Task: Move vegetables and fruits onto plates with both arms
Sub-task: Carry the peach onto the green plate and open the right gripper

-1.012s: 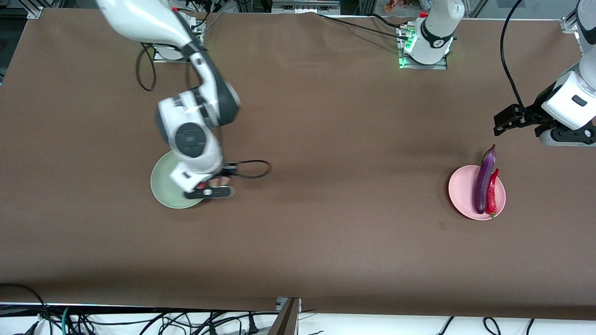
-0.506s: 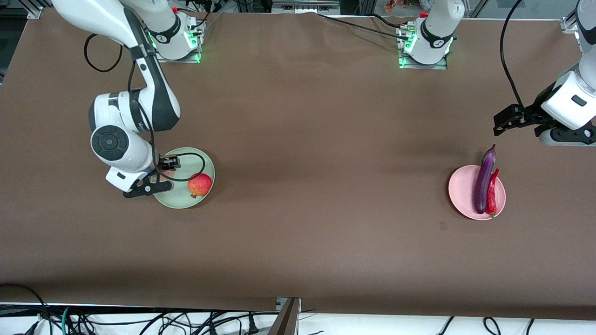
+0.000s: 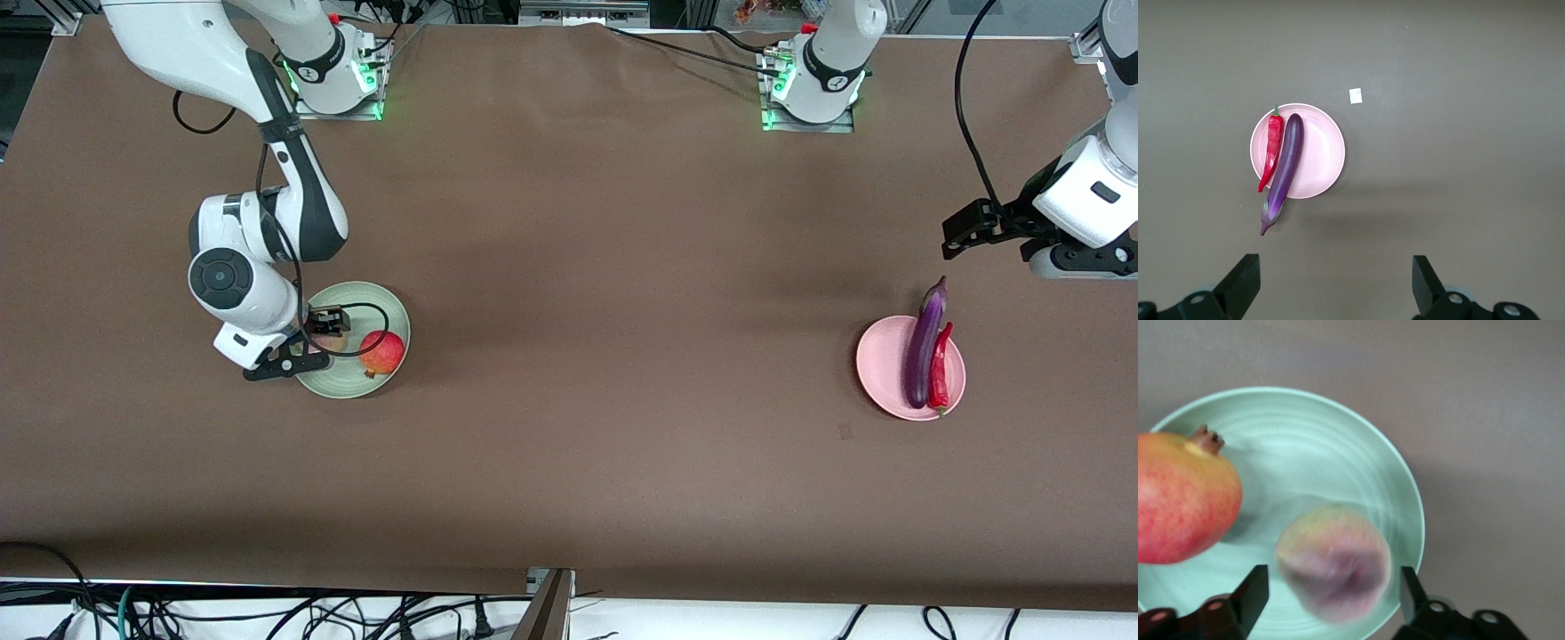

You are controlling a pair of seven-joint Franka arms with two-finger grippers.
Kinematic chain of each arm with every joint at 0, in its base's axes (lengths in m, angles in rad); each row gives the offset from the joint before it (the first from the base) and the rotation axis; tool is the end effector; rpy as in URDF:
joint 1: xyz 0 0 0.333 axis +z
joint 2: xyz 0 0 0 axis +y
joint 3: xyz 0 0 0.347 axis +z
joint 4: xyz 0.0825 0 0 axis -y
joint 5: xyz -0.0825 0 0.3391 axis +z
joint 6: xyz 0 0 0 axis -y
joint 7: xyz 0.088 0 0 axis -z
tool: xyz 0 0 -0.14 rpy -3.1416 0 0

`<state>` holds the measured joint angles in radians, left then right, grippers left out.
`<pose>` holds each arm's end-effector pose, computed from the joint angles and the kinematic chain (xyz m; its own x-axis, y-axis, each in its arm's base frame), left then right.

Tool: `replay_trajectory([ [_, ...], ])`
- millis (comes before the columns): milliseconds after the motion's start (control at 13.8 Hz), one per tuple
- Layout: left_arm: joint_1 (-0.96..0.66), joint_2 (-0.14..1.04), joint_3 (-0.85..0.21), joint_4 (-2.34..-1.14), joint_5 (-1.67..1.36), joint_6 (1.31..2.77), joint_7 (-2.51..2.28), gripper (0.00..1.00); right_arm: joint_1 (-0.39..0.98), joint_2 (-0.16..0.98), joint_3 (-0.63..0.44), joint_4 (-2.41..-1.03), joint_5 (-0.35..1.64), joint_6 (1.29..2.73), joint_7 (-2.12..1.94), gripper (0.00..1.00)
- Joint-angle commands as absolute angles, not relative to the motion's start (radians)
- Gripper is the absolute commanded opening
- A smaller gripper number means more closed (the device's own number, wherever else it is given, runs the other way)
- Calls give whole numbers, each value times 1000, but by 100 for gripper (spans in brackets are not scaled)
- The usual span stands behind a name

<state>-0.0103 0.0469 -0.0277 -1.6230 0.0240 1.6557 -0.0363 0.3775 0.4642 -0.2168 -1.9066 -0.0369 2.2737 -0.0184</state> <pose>0.5300 -0.0166 0.5831 0.9999 -0.0037 -0.0134 -0.0040 -0.9997 -0.0231 0.5904 0.1021 0.2788 0.9725 0.2141 -0.0920 0.2243 -0.9671 0.1204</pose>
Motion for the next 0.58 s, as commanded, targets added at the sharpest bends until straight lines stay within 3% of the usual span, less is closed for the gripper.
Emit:
replay_trajectory([
  [0,-11,40,-25,-1623,-3,1644,-37,100,341,454,-212,-1896,-12,2270,-43,100],
  [289,-12,40,-26,-1623,-2,1646,-38,100,341,446,-212,-1872,-15,2263,-179,100],
  [506,-14,40,-26,-1623,-2,1646,-37,100,341,414,-212,-1777,-3,2091,-223,100],
])
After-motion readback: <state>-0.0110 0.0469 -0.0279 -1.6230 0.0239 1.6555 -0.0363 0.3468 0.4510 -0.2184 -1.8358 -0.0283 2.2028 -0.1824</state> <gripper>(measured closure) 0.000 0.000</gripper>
